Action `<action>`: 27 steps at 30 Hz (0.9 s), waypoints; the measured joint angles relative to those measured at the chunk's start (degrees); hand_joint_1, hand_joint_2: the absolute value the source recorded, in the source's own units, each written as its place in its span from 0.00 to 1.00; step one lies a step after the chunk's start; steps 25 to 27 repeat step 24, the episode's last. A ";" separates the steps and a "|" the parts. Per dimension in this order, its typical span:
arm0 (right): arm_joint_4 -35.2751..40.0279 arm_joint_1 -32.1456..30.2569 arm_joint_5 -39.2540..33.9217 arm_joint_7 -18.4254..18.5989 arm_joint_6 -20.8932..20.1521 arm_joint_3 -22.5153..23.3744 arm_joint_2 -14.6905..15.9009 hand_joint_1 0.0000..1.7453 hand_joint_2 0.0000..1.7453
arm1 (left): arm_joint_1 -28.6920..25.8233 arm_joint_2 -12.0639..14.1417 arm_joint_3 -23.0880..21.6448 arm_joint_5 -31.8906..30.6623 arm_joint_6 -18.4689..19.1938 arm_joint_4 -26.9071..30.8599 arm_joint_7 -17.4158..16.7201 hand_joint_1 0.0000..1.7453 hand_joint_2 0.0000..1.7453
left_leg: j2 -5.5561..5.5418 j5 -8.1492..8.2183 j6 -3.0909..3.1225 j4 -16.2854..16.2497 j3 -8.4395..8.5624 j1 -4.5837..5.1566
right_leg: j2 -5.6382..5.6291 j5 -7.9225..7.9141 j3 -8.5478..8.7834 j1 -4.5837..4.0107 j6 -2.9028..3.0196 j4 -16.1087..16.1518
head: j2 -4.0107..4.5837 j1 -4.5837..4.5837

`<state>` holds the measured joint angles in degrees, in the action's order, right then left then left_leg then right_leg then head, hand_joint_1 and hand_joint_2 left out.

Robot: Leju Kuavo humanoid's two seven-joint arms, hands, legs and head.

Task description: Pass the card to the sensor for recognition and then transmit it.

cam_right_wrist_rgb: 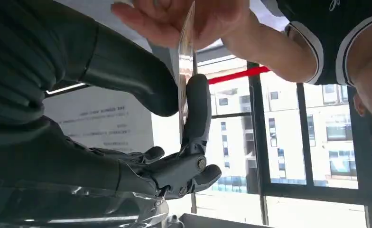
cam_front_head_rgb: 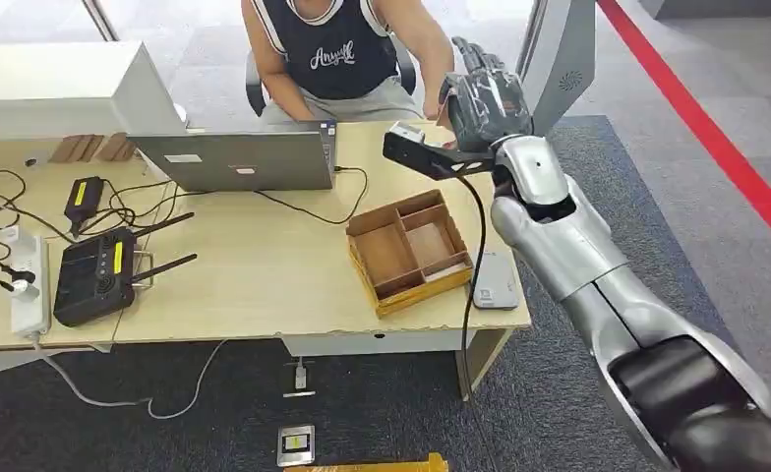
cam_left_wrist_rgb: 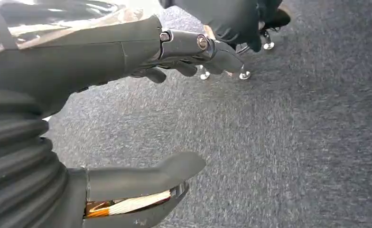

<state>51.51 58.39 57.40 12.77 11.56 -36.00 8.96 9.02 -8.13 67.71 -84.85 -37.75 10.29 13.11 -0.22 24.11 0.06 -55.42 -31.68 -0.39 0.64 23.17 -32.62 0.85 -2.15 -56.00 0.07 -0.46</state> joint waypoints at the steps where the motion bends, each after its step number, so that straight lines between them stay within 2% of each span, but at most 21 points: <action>1: -1.11 0.62 -0.18 -0.24 0.00 -0.18 -0.31 1.00 1.00 | -0.02 0.11 -0.15 0.13 0.00 0.00 0.18 0.00 1.00 | 0.00 0.00 0.00 0.00 -0.02 0.00 | 0.00 0.00 -0.01 0.00 0.00 0.00 | 0.00 -0.02; 5: -7.77 4.08 0.24 0.26 -0.09 -0.94 -1.92 1.00 1.00 | 0.00 0.68 -0.72 0.17 0.00 -0.18 0.77 0.00 1.00 | 0.03 0.01 0.01 0.00 -0.05 0.01 | 0.00 0.00 -0.06 0.01 0.00 0.01 | 0.00 0.00; 18: -17.68 6.95 -0.02 0.76 0.00 -2.45 -4.42 1.00 1.00 | -0.02 1.51 -1.18 0.35 0.00 -0.87 1.38 0.00 1.00 | 0.03 0.01 0.01 -0.01 -0.04 0.01 | 0.00 0.00 -0.06 0.01 0.00 0.01 | 0.00 -0.02; 19: -18.60 7.04 -0.15 0.76 0.00 -2.60 -4.68 0.33 1.00 | -0.03 1.62 -1.20 0.42 0.00 -1.05 1.38 0.00 1.00 | 0.03 0.01 0.01 -0.01 -0.03 0.01 | 0.00 0.00 -0.06 0.01 -0.01 0.01 | 0.00 -0.02; 20: -18.90 7.09 -0.15 0.76 0.00 -2.65 -4.72 0.00 1.00 | -0.03 1.66 -1.22 0.48 0.00 -1.09 1.38 0.00 1.00 | 0.03 0.01 0.01 -0.01 -0.03 0.01 | 0.00 0.00 -0.06 0.01 0.00 0.01 | 0.00 -0.02; 27: -20.93 7.25 -0.24 0.76 0.00 -3.08 -5.14 0.00 1.00 | -0.03 1.81 -1.27 0.50 0.00 -1.33 1.38 0.00 1.00 | 0.03 0.01 0.01 -0.01 -0.02 0.01 | 0.00 0.00 -0.06 0.01 -0.01 0.01 | 0.00 0.00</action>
